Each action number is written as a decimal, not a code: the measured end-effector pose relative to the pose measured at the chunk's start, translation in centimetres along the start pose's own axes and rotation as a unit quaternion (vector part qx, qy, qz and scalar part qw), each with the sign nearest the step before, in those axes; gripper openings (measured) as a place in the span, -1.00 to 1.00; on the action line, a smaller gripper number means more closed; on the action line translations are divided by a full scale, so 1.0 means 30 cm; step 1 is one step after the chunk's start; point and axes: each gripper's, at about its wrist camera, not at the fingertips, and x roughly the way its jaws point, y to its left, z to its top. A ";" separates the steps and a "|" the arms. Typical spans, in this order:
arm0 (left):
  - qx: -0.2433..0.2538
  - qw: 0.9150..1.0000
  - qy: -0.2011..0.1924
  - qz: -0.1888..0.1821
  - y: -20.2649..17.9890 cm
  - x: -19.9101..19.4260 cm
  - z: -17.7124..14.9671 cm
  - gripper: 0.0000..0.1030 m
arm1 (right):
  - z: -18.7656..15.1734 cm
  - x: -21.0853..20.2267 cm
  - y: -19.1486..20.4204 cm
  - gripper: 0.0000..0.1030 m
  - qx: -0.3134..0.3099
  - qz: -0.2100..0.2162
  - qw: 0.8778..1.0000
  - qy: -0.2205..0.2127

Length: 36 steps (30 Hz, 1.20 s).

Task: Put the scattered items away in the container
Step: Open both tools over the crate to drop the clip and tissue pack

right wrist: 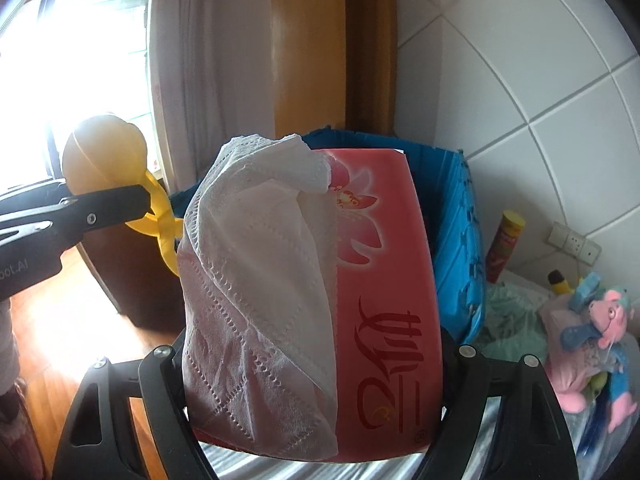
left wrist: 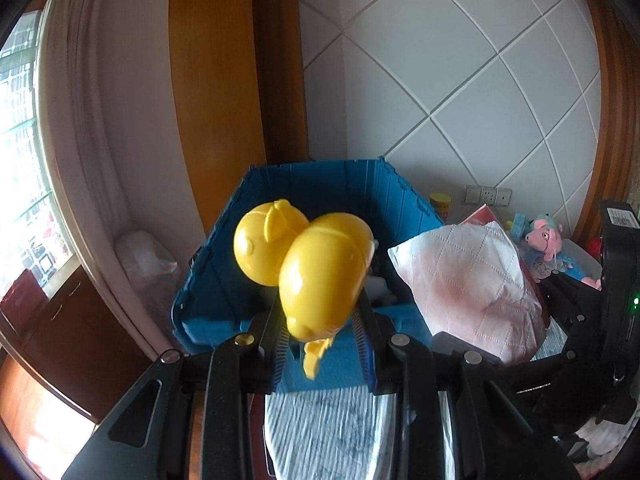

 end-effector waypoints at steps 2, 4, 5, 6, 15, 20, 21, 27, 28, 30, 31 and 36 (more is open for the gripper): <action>-0.005 1.000 -0.007 -0.008 0.024 0.037 0.065 -0.44 | 0.068 0.018 -0.022 0.64 -0.001 -0.008 1.000 -0.008; -0.010 1.000 -0.008 -0.012 0.050 0.094 0.122 -0.44 | 0.132 0.045 -0.050 0.65 0.000 -0.013 1.000 -0.016; -0.012 1.000 -0.004 -0.008 0.059 0.134 0.147 -0.44 | 0.160 0.065 -0.065 0.65 0.002 -0.014 1.000 -0.018; -0.013 1.000 -0.001 -0.001 0.065 0.175 0.170 -0.44 | 0.184 0.094 -0.083 0.65 0.006 -0.010 1.000 -0.015; -0.019 0.998 0.060 0.005 0.110 0.593 0.266 -0.44 | 0.261 0.359 -0.193 0.65 0.013 -0.013 0.999 0.028; -0.011 0.995 0.094 -0.007 0.123 0.718 0.221 -0.44 | 0.233 0.473 -0.229 0.65 0.032 -0.025 0.997 0.061; -0.008 0.995 0.101 -0.009 0.125 0.740 0.210 -0.44 | 0.229 0.493 -0.231 0.65 0.034 -0.028 0.997 0.067; -0.007 0.992 0.126 -0.016 0.141 0.802 0.150 -0.44 | 0.217 0.582 -0.223 0.65 0.036 -0.052 0.993 0.095; -0.009 0.991 0.130 -0.015 0.144 0.807 0.141 -0.43 | 0.217 0.585 -0.225 0.65 0.038 -0.057 0.993 0.097; -0.010 0.991 0.136 -0.015 0.149 0.808 0.126 -0.11 | 0.218 0.590 -0.229 0.68 0.043 -0.068 0.992 0.101; -0.011 0.991 0.134 -0.014 0.150 0.805 0.119 0.29 | 0.218 0.594 -0.230 0.73 0.045 -0.074 0.991 0.105; -0.006 0.992 0.122 -0.011 0.143 0.779 0.093 0.63 | 0.218 0.593 -0.250 1.00 0.051 -0.087 0.990 0.102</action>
